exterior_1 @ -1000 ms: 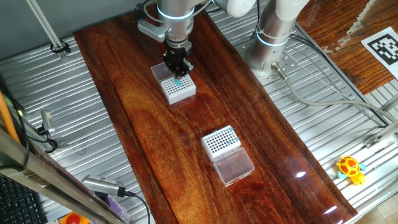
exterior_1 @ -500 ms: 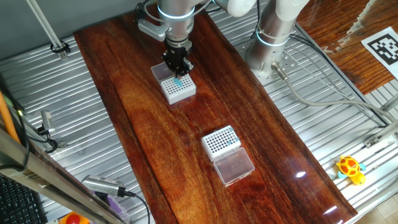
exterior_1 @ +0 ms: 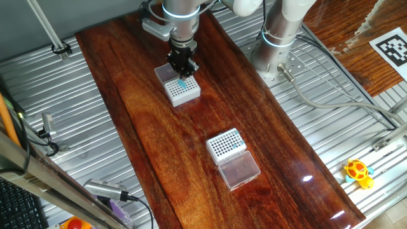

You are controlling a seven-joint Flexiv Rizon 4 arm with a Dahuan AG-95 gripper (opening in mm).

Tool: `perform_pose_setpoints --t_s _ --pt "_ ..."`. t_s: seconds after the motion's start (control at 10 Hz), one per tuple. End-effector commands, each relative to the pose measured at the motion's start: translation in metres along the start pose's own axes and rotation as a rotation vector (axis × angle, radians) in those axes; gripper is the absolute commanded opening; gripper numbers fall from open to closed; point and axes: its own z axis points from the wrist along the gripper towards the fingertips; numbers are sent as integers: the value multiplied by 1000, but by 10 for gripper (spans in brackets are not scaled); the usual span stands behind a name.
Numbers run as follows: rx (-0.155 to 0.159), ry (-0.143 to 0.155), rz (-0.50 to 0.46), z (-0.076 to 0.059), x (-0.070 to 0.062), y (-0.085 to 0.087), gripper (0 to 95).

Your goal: Transfer all medium pipette tips from one holder to another

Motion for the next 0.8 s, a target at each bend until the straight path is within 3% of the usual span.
perform_pose_setpoints --t_s 0.1,0.4,0.6,0.8 --pt "1 -4 2 2 -1 2 0" --pt "-2 -7 4 3 -2 2 0" --pt "-2 -9 2 3 -2 2 380" --pt "-3 -12 -1 3 -2 2 380"
